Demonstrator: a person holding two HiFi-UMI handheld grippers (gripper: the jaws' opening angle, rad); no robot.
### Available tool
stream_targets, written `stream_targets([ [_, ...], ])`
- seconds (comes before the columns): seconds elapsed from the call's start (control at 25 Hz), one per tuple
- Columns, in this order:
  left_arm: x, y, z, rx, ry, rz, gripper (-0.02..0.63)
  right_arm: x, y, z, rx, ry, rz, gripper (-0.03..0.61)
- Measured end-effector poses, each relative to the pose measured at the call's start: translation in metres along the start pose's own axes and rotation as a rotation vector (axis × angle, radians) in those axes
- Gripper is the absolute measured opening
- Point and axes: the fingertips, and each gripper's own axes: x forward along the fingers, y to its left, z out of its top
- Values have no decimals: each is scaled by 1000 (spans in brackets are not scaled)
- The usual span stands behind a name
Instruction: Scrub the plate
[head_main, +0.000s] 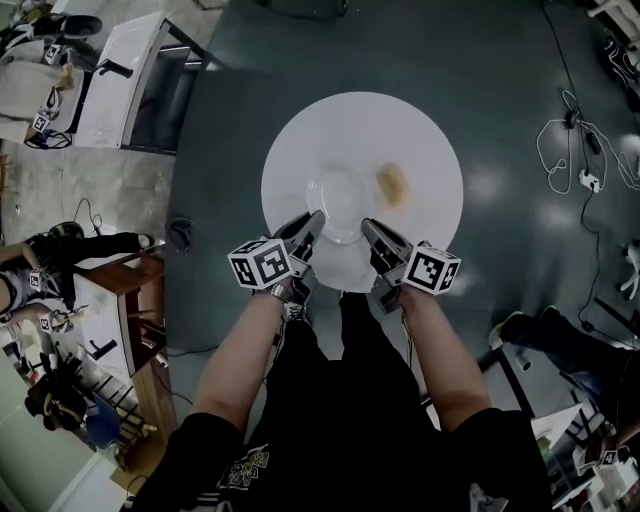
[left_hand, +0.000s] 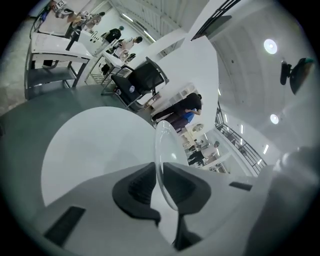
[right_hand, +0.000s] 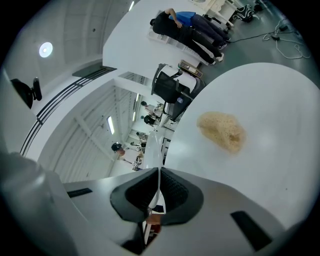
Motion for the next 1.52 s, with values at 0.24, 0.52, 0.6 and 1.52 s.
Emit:
stream_targets([
  [0.24, -4, -11, 13, -28, -50, -38, 25, 5, -5, -1, -103, 26, -59, 31],
  [0.52, -8, -10, 16, 69, -66, 29, 23, -13, -25, 19, -522, 37, -314, 97],
  [0.6, -9, -9, 18, 107, -70, 59, 23, -24, -33, 38, -709, 34, -435, 97],
  [1.52, -28, -6, 20, 186, -64, 212, 21, 12, -84, 81, -889, 255, -574, 106],
])
